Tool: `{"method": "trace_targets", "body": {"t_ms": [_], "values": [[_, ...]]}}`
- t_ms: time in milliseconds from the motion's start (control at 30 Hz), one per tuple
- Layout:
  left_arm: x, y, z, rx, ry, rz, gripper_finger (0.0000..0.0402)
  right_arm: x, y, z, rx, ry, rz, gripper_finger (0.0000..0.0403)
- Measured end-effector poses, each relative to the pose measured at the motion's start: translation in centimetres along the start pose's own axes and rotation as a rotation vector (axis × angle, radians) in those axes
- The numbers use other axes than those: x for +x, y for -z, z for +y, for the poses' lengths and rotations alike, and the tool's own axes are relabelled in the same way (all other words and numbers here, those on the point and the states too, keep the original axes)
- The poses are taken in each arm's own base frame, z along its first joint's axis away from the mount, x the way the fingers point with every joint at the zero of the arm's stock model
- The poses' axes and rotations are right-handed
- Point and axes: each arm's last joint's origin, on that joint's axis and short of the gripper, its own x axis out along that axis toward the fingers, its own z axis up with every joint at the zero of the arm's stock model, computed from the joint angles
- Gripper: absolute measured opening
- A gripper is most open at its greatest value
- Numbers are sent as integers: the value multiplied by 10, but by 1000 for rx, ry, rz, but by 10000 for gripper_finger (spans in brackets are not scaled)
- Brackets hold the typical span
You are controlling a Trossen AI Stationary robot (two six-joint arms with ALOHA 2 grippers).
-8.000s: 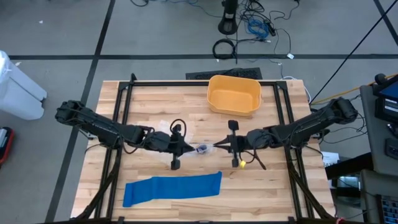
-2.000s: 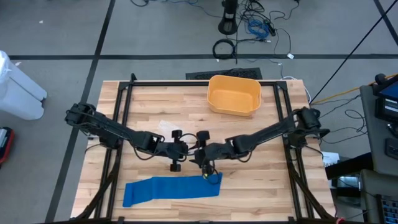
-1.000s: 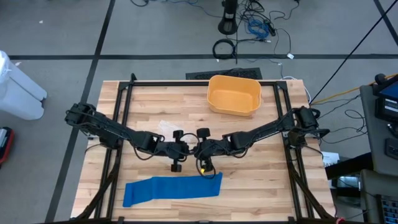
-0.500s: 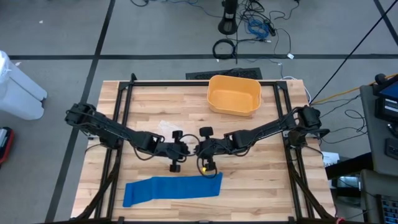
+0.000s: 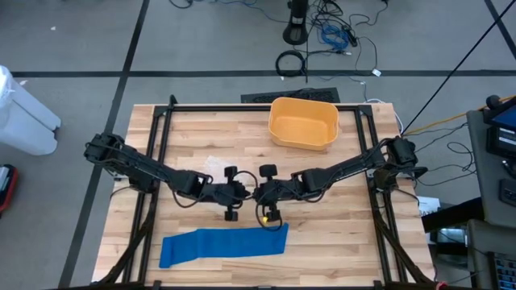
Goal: Roll bandage
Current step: Close the transparent zip bag
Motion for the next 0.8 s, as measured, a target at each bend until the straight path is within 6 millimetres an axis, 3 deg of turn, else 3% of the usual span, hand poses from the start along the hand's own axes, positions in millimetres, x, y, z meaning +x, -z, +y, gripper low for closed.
{"method": "trace_targets", "body": {"t_ms": [333, 433, 633, 800], "values": [[-1, -1, -4, 1, 40, -12, 189, -4, -2, -3, -3, 51, -4, 4], [-1, -2, -4, -4, 24, -27, 216, -4, -1, -3, -4, 49, 3, 4], [-1, -6, -2, -19, -19, -63, 211, -5, -2, 0, -15, 32, 0, 4], [0, -6, 1, -25, 5, -56, 163, -5, -2, 1, -18, 15, -3, 4]]}}
